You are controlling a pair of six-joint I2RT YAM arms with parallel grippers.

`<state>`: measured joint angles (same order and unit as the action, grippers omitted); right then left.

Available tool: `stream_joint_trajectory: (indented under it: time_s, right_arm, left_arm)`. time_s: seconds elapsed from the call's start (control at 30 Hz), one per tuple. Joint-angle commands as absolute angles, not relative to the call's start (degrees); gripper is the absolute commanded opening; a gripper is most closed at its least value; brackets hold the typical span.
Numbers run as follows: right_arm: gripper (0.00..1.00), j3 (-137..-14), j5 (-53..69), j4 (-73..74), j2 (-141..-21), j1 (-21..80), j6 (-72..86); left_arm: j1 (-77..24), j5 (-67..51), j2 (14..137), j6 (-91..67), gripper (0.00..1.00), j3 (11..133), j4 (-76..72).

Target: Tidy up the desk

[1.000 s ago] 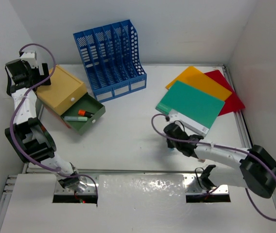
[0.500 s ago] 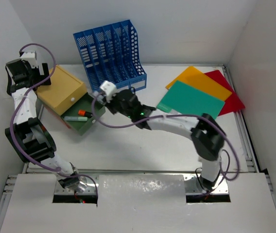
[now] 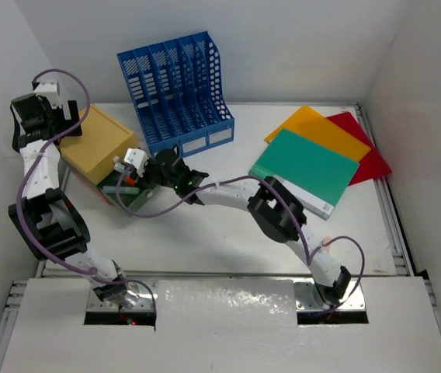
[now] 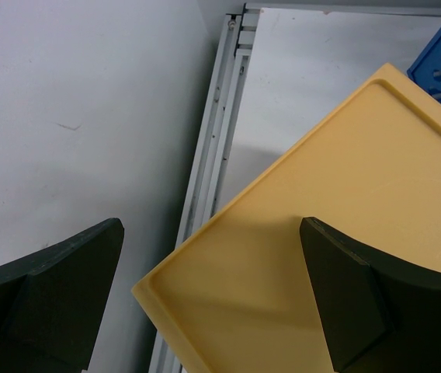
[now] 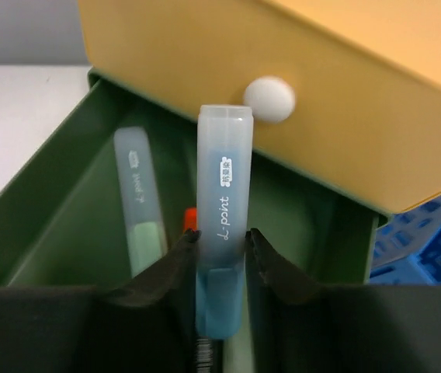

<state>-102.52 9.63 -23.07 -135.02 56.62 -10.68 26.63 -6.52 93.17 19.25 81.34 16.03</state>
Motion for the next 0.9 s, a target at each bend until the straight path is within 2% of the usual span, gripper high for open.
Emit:
stream_joint_trajectory:
  time_s: [0.0, 0.03, 0.07, 0.17, 0.2, 0.27, 0.33, 0.4, 0.43, 0.47, 0.5, 0.63, 0.73, 0.87]
  right_arm:
    - [0.34, -105.9, 11.9, -25.0, -133.2, 57.7, -13.8]
    - [0.41, -105.0, 11.8, -25.2, -132.2, 58.1, -14.4]
    - [0.53, -104.6, 11.5, -25.8, -131.6, 58.2, -14.5]
    - [0.61, -103.2, 11.4, -26.8, -128.6, 58.4, -13.5]
    - [0.68, -102.6, 11.2, -27.5, -127.6, 58.5, -12.8]
    - [0.70, -99.2, 10.0, -30.9, -124.2, 58.6, -10.0]
    - [0.62, -94.6, 6.4, -33.0, -121.7, 58.6, -5.3]
    - [0.43, -90.6, 3.2, -34.1, -117.3, 58.7, -2.2]
    - [0.14, -86.1, 1.2, -34.1, -115.9, 58.7, 1.8]
    - [0.03, -83.4, -2.3, -34.0, -113.6, 58.7, 3.7]
    - [0.00, -81.2, -3.2, -34.0, -112.8, 58.7, 4.8]
    - [0.00, -73.5, -5.0, -31.6, -112.0, 59.1, 8.9]
    - [0.00, -74.0, -5.8, -25.6, -113.7, 59.1, 12.1]
    - [0.00, -75.9, -5.6, -25.5, -117.2, 59.1, 13.5]
  left_arm:
    - [25.9, -5.0, 95.6, 21.0, 0.97, 80.5, 20.8]
    - [26.0, -5.0, 95.6, 20.9, 0.97, 80.6, 20.7]
    - [25.9, -5.0, 95.8, 20.9, 0.97, 80.7, 20.7]
    - [25.9, -4.9, 96.2, 20.9, 0.97, 80.9, 20.6]
    - [25.9, -4.8, 96.2, 20.7, 0.97, 80.9, 20.6]
    - [25.9, -4.7, 96.4, 20.7, 0.97, 81.1, 20.6]
    - [25.9, -4.7, 96.6, 20.7, 0.97, 81.3, 20.5]
    - [25.9, -4.6, 96.6, 20.7, 0.97, 81.3, 20.5]
    - [25.9, -4.6, 96.6, 20.8, 0.97, 81.3, 20.4]
    - [25.9, -4.5, 96.5, 20.8, 0.97, 81.3, 20.4]
    - [25.9, -4.5, 96.5, 20.9, 0.97, 81.3, 20.4]
    - [25.7, -4.1, 96.5, 21.1, 0.97, 81.3, 20.2]
    - [25.6, -4.1, 96.7, 21.2, 0.97, 81.2, 20.2]
    - [25.6, -4.1, 96.9, 21.4, 0.97, 81.1, 20.4]
